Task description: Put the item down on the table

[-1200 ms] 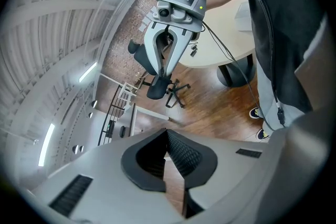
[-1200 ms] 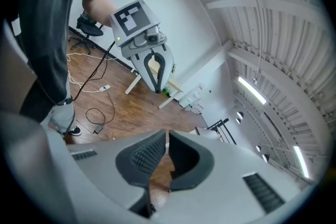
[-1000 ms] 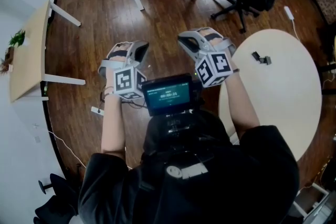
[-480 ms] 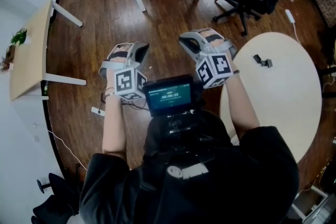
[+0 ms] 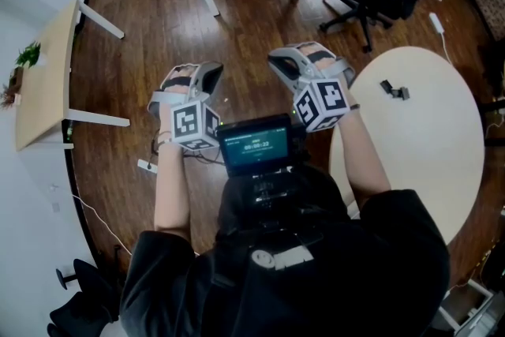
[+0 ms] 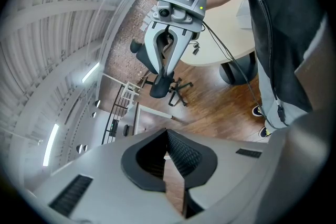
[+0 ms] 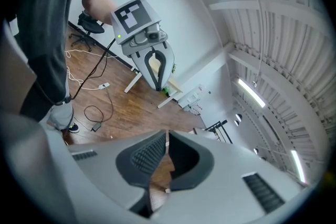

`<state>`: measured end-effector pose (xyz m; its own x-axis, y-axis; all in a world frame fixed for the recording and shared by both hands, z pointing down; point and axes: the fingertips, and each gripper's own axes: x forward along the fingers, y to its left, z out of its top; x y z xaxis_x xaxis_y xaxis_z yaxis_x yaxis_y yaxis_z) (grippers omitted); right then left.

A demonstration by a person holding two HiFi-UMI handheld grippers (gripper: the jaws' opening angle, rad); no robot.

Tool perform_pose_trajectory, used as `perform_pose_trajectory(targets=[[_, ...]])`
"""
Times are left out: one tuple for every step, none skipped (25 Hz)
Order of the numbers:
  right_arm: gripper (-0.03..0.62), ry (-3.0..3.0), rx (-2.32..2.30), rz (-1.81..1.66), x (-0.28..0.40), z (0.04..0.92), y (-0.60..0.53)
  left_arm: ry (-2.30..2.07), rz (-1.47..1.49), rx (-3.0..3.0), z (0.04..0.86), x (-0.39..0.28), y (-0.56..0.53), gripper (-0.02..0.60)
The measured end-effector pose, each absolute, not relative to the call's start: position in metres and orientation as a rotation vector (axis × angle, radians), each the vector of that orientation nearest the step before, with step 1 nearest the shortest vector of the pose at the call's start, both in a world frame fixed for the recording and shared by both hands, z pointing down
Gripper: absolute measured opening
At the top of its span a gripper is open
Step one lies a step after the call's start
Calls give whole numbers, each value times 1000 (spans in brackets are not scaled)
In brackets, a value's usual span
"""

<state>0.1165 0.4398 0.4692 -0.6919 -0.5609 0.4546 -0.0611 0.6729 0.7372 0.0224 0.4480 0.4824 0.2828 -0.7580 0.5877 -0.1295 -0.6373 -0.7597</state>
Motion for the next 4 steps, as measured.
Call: perform_pose_trajectory(targets=[[31, -2194, 476, -933, 117, 470, 440, 792, -1375, -1965, 482, 23, 448, 3], [31, -2193, 476, -931, 118, 470, 440, 790, -1376, -1965, 482, 24, 448, 3], [31, -2191, 476, -929, 120, 471, 440, 788, -1377, -1965, 482, 25, 449, 3], [31, -2190, 476, -927, 121, 471, 441, 787, -1378, -1965, 481, 25, 449, 3]])
